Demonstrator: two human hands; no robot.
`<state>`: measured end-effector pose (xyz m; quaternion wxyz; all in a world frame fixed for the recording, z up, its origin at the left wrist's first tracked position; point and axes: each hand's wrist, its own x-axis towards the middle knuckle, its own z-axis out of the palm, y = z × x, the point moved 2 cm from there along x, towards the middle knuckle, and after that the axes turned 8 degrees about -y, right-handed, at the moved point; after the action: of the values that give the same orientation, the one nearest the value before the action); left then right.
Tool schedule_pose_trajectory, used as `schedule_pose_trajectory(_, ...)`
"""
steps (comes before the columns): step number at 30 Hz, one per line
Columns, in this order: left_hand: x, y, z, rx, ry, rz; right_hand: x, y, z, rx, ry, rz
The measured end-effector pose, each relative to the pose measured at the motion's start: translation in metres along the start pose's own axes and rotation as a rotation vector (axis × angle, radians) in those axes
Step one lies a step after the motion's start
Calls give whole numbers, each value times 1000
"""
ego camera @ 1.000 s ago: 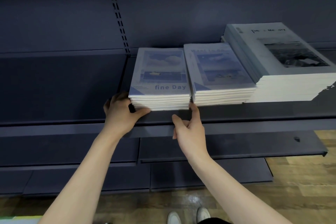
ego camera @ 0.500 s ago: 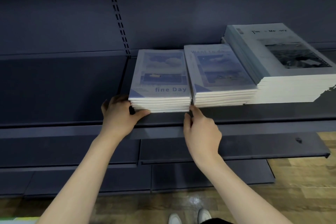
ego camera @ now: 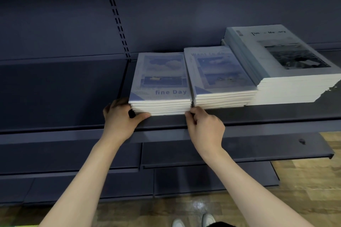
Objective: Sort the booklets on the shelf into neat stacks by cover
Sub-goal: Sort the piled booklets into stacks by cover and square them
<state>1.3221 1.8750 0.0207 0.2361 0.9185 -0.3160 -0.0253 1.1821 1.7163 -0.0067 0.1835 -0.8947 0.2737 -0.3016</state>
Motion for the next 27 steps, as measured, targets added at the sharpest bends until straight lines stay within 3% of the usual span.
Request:
schedule_pose_trajectory(9, 0, -1, -5, 73, 21, 73, -1, 2, 0, 11, -1, -17)
schedule_pose_trajectory(17, 4, -8, -7, -81, -45, 60, -1, 2, -3, -25, -6, -6)
schedule_pose_trajectory(20, 3, -7, -4, -110, -51, 16, -1, 3, -6, -4, -86, 65)
schedule_pose_trajectory(27, 7, -1, -6, 261, -205, 79, -3, -5, -2, -60, -56, 102)
